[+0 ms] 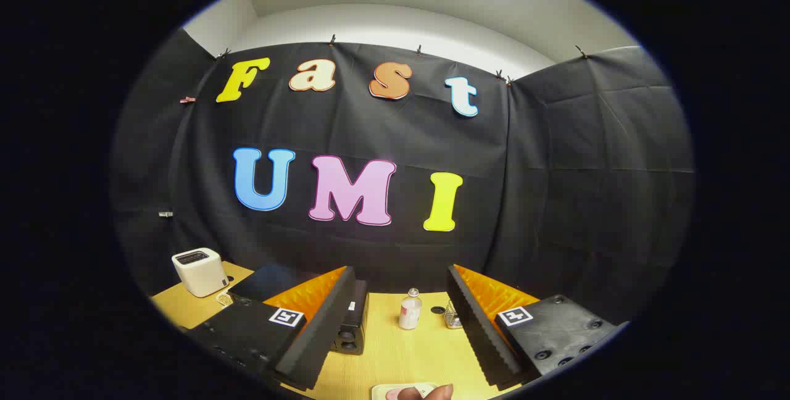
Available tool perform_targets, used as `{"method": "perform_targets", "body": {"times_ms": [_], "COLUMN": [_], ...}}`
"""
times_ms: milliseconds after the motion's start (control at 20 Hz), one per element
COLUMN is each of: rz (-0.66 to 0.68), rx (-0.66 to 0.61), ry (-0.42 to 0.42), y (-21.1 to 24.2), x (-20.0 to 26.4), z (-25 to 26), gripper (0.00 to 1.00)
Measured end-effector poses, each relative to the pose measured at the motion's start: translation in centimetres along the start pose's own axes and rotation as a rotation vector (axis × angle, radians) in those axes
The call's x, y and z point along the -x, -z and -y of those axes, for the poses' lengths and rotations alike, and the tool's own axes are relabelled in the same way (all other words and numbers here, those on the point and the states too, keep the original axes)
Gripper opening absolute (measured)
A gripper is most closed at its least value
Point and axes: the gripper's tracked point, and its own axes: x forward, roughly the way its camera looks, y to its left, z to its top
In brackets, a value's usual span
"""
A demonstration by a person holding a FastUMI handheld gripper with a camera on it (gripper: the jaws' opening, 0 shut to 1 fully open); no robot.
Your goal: Open the toaster oven, put the food inside, and close the toaster oven door.
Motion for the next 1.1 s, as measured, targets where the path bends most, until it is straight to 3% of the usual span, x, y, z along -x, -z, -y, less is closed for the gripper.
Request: {"method": "perform_targets", "body": {"times_ms": [1100], "rz": [0.016], "rx": [0.041], "ry": [-0.012], "y": [-0.33], "x": [0.03], "z": [-0.13], "gripper": [0.98]}}
